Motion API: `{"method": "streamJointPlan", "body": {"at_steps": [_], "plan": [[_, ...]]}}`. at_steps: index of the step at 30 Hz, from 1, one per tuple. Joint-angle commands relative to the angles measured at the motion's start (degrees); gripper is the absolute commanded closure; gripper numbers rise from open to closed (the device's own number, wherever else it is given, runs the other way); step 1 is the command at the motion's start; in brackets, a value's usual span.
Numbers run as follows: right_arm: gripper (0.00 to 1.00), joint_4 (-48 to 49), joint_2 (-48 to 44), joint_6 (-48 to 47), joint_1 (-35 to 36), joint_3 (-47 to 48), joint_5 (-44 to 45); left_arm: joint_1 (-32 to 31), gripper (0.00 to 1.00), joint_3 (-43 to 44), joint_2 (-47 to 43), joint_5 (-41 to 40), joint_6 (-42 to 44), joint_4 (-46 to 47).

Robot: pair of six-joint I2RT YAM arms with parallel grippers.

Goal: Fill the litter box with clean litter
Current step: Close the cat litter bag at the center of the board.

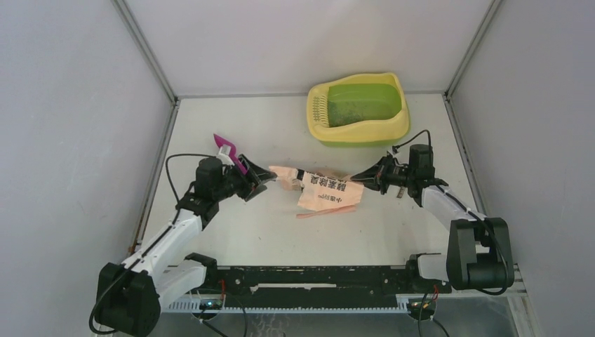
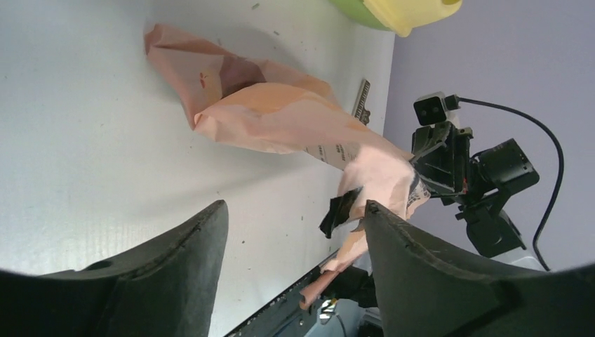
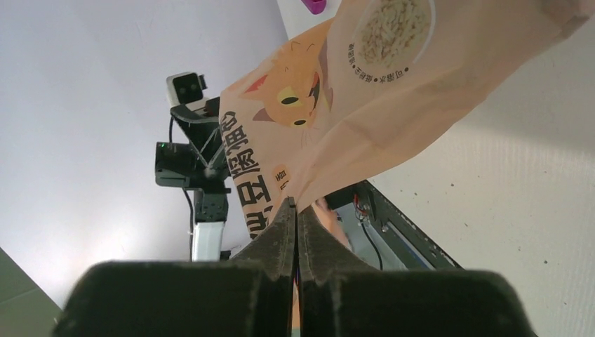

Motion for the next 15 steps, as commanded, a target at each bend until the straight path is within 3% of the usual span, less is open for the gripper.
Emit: {"method": "streamJointPlan", "body": {"at_steps": [1, 5, 8, 15], "plan": [[0.99, 7.6, 0.9, 1.6, -0.3, -0.1, -3.7, 0.4, 0.2, -2.0, 3.2, 2.2, -4.0, 8.4], [0.99, 6.7, 1.1, 0.3, -0.4, -0.2, -4.1, 1.0, 0.16, -3.1, 5.5, 3.2, -8.7, 14.2], [0.99, 5.5, 0.9, -1.0, -0.7, -0.4, -4.4, 2.0, 0.02, -3.8, 3.4, 1.7, -10.8, 14.4], [1.0, 3.3, 0.6, -3.9, -1.1, -0.7, -4.2, 2.5, 0.0, -4.4, 3.9, 4.7, -18.0, 16.8]]}}
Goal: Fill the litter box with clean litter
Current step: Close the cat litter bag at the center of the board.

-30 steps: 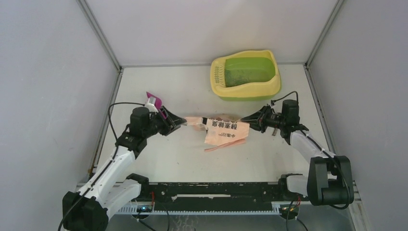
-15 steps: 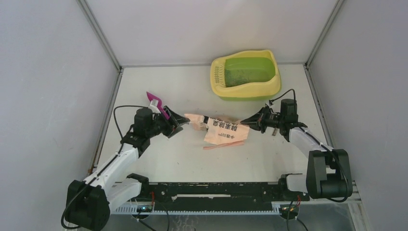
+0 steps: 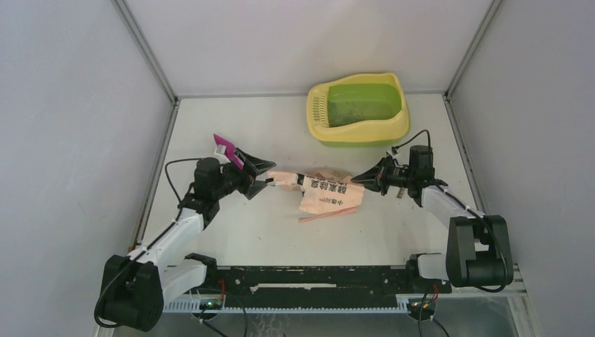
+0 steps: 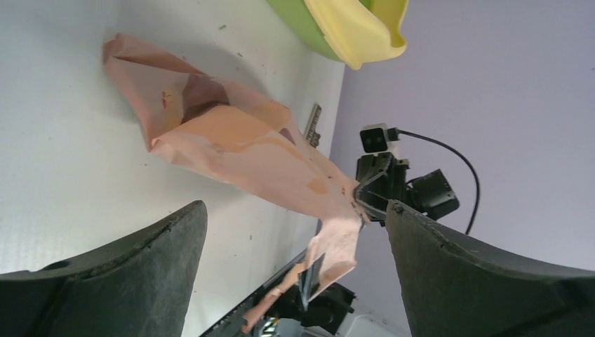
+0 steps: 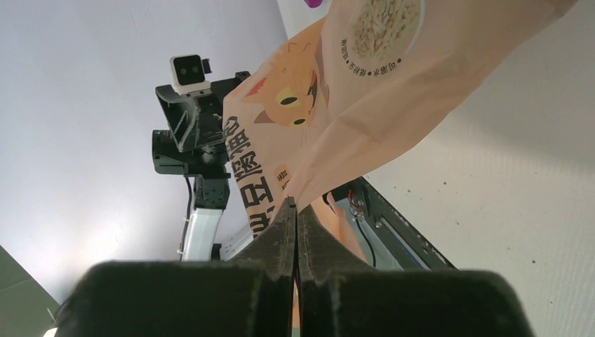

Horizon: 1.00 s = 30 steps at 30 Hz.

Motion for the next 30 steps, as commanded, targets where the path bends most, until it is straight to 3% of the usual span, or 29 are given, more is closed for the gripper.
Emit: {"method": "streamJointPlan", "body": {"at_steps": [1, 8, 14, 23, 26, 30], "plan": [[1.0, 1.3, -1.1, -2.9, -0.4, -0.2, -2.2, 0.4, 0.0, -2.1, -0.3, 3.2, -7.7, 6.8], [1.0, 3.0, -1.1, -3.0, -0.2, -2.3, -2.3, 0.3, 0.0, -5.1, 2.3, 5.2, -13.9, 12.3], [1.0, 4.2, -1.2, -3.1, 0.1, -3.4, -2.5, -0.5, 0.0, -8.1, 8.1, 7.5, -21.5, 24.3], [1.0, 5.7, -0.9, -3.2, 0.2, -4.4, -2.7, -3.1, 0.01, -7.6, 14.8, 6.8, -25.1, 30.3], [1.0, 6.1, -1.0, -3.2, 0.3, -4.8, -2.8, -3.8, 0.14, -7.9, 19.5, 6.8, -27.5, 36.3], [1.0, 6.5, -0.8, -3.4, 0.2, -5.3, -3.2, -4.6, 0.52, -9.5, 25.6, 7.0, -32.4, 49.1]]}}
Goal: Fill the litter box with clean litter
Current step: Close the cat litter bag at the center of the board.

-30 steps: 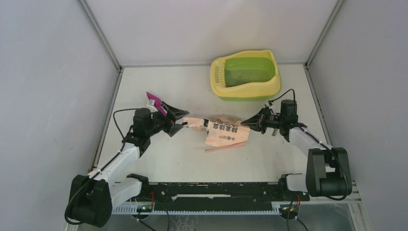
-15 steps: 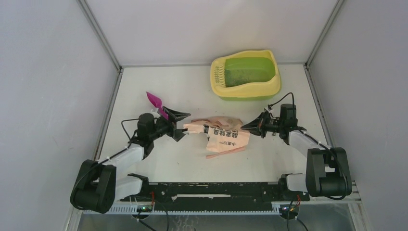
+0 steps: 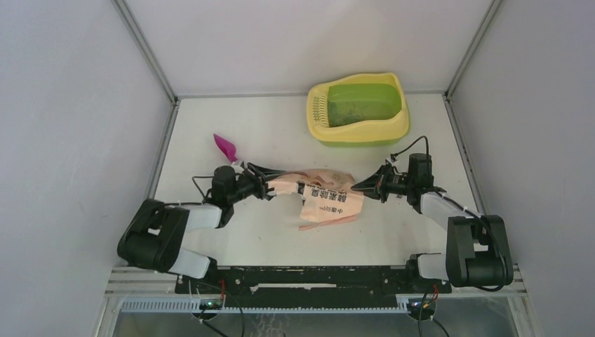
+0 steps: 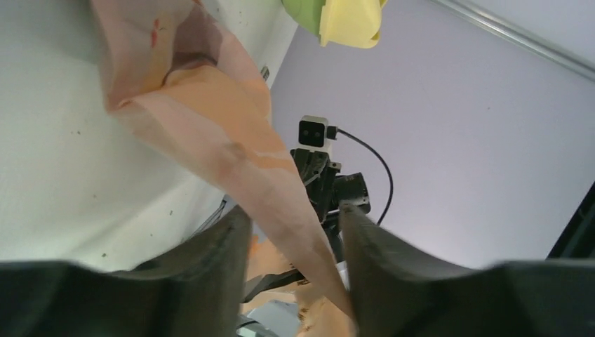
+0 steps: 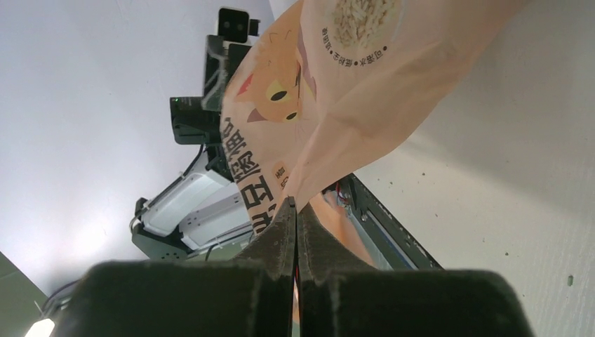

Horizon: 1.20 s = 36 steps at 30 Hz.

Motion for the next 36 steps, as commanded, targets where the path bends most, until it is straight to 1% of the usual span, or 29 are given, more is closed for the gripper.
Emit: {"method": "streamJointPlan", "body": {"at_steps": [1, 4, 5, 8, 10, 11, 13, 15, 17, 19, 20, 21, 22, 25, 29, 31, 33, 36], "plan": [[1.0, 3.1, -0.8, -1.4, 0.3, -0.4, -2.1, -0.9, 0.62, -2.5, 5.8, 1.1, -6.3, 19.2], [1.0, 2.9, -0.9, -1.8, 0.3, -0.4, -2.2, -0.9, 0.79, -3.7, 9.9, 1.2, -8.9, 27.0], [1.0, 2.8, -0.9, -1.9, 0.2, -0.4, -2.2, -0.9, 0.83, -4.0, 10.8, 1.2, -9.5, 28.6], [1.0, 1.9, -1.3, -2.7, -0.4, -0.4, -2.3, -0.9, 0.9, -4.7, 11.8, 1.3, -10.0, 31.5], [1.0, 1.0, -2.2, -3.0, -0.4, -0.4, -2.3, -0.9, 0.96, -5.0, 10.3, 1.5, -9.4, 31.2], [1.0, 0.8, -2.9, -3.1, -1.7, -0.4, -1.9, -0.9, 0.98, -4.8, 8.9, 1.7, -8.5, 29.8], [1.0, 1.0, -5.2, -2.3, -2.3, -0.3, -1.0, -0.9, 1.0, -3.3, 4.8, 2.4, -5.6, 24.2], [1.0, 1.1, -7.8, -1.1, -2.3, 0.5, -0.5, -0.8, 1.0, 0.0, -1.1, 3.3, 0.2, 12.9], [1.0, -0.4, -10.3, -0.8, -2.3, 2.5, -0.3, -0.9, 1.0, 5.2, -8.2, 3.4, 9.0, -4.7], [1.0, -3.8, -12.3, -1.1, -2.3, 5.2, -0.1, -0.9, 1.0, 12.5, -14.8, 1.5, 21.6, -24.4], [1.0, -5.4, -13.0, -1.2, -2.3, 7.0, -0.1, -1.0, 1.0, 16.4, -17.8, -0.2, 26.1, -32.5], [1.0, -6.6, -13.4, -0.7, -2.2, 7.9, -0.3, -1.1, 1.0, 19.5, -19.4, -0.9, 29.4, -38.9], [1.0, -8.0, -13.8, -0.2, -2.1, 8.7, -0.7, -1.2, 0.99, 21.7, -20.5, -1.0, 31.4, -43.3], [1.0, -8.3, -14.5, 1.5, -1.9, 10.1, -1.0, -1.4, 0.99, 24.1, -21.4, 0.0, 34.9, -48.9], [1.0, -8.8, -14.9, 2.6, -1.8, 11.2, -0.8, -1.5, 1.0, 21.8, -22.7, 0.4, 36.3, -49.6], [1.0, -9.5, -15.8, 2.5, -2.0, 11.3, -0.7, -1.5, 1.0, 20.9, -24.0, -0.4, 38.0, -51.4], [1.0, -11.7, -16.2, 0.6, -2.2, 11.3, -0.6, -1.5, 1.0, 20.2, -25.0, -1.3, 40.6, -54.2], [1.0, -17.2, -15.2, -5.5, -2.4, 11.1, 1.5, -1.5, 0.98, 18.0, -25.3, -2.5, 44.1, -56.7]]}}
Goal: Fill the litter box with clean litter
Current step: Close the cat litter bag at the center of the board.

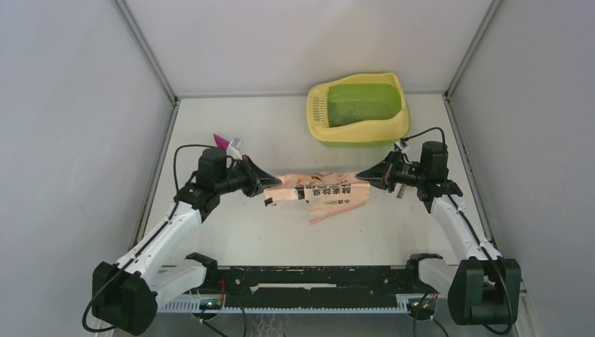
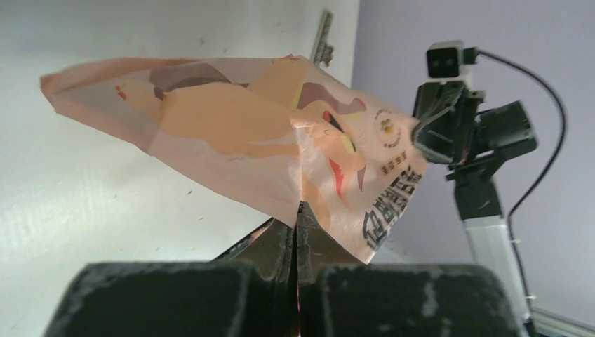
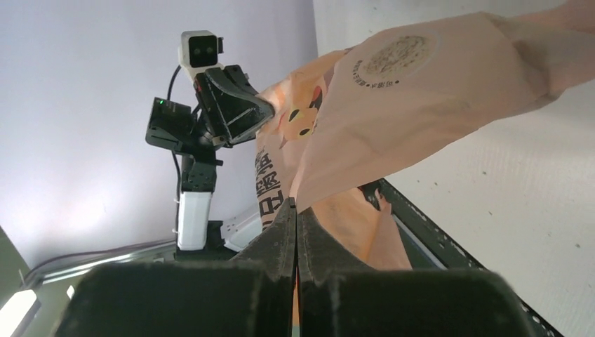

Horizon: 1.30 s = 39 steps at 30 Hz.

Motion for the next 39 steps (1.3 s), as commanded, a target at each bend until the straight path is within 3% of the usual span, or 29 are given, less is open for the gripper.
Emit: {"method": "streamJointPlan", "body": {"at_steps": [1, 6, 8, 11, 14, 23, 28, 31, 35, 39], "plan": [[1.0, -5.3, -0.1, -8.2, -0.8, 1.5, 3.0, 0.4, 0.97, -3.3, -2.4, -2.4, 8.5, -4.4], [0.97, -6.6, 4.4, -14.0, -0.8, -0.2, 6.6, 0.4, 0.96, -8.4, 1.0, -3.9, 10.6, -2.1], [0.89, -7.4, 5.7, -15.3, -1.2, -0.2, 6.7, 0.4, 0.93, -8.7, 2.0, -4.2, 11.2, -1.9], [0.65, -9.9, 4.4, -16.7, -1.5, 0.2, 8.4, 0.4, 0.87, -8.0, 1.6, -4.2, 11.3, -2.2], [0.51, -18.3, 1.2, -21.1, -1.8, 3.2, 13.4, 0.4, 0.82, -6.5, -0.2, -4.1, 11.4, -4.3], [0.44, -42.3, -15.3, -22.9, -1.6, 7.6, 26.8, -0.7, 0.75, -4.3, -11.7, -3.8, 10.4, -11.7], [0.4, -47.0, -24.4, -12.8, 4.2, 6.1, 27.5, -3.8, 0.68, -6.9, -16.5, -5.7, 9.0, -13.1], [0.3, -44.4, -30.5, -0.5, 14.1, 3.9, 31.9, -4.3, 0.65, -10.4, -19.4, -6.8, 8.3, -13.4], [0.29, -39.9, -34.6, 15.7, 27.2, 1.6, 41.5, -4.3, 0.65, -13.1, -22.9, -8.9, 8.1, -15.1], [0.28, -37.7, -31.9, 27.5, 39.5, 1.6, 51.5, -4.3, 0.61, -12.1, -25.7, -14.6, 10.7, -21.1]]}}
